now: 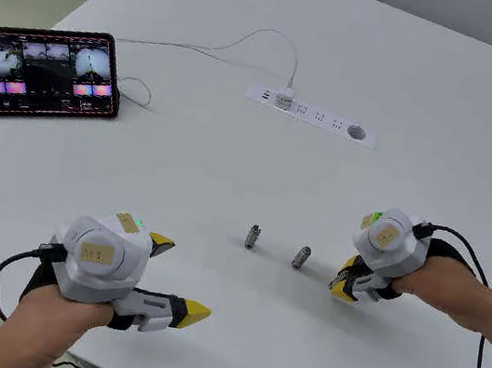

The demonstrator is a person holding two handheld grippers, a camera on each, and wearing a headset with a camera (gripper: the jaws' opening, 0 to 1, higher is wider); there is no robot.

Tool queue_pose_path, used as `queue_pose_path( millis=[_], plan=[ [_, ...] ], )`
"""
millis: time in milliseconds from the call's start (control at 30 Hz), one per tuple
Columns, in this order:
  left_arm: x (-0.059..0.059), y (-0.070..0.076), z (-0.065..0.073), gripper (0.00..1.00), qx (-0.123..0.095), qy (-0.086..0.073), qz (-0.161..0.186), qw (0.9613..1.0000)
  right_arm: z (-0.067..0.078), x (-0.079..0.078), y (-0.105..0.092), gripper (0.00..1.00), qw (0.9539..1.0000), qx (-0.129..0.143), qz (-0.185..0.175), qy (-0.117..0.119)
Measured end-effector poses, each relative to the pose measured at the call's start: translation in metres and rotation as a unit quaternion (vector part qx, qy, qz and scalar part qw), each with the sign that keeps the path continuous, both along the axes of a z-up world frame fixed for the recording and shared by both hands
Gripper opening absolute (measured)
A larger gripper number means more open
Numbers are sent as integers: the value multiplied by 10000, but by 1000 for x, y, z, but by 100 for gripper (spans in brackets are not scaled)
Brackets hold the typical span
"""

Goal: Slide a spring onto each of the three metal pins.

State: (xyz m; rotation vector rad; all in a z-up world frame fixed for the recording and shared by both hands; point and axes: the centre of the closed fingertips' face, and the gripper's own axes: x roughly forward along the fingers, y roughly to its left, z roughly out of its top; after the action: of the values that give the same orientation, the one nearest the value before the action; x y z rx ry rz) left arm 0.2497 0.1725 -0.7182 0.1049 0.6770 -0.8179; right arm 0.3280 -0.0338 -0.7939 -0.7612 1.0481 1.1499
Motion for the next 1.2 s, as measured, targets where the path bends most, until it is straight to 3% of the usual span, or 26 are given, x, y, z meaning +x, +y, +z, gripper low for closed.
queue_pose_path(
  millis=[233, 433, 567, 1100, 1200],
  plan=[
    [0, -1, 2, 68, -6, -20, -2, 10000, 7, 6, -13, 34, 9991, 106, -382, -163],
    [1, -5, 5, 69, -49, -51, -36, 10000, 13, 1, -20, 41, 9963, 304, -796, -120],
    [2, -7, 7, 69, -82, -58, -36, 9999, 14, -2, -23, 45, 9913, 563, -1190, -60],
    [1, -8, 11, 70, -136, -84, -28, 9999, 23, -7, -21, 50, 9766, 1109, -1844, -72],
    [0, -8, 11, 71, -134, -72, -16, 9999, 27, -7, -20, 50, 9701, 1289, -2055, -87]
  ],
)
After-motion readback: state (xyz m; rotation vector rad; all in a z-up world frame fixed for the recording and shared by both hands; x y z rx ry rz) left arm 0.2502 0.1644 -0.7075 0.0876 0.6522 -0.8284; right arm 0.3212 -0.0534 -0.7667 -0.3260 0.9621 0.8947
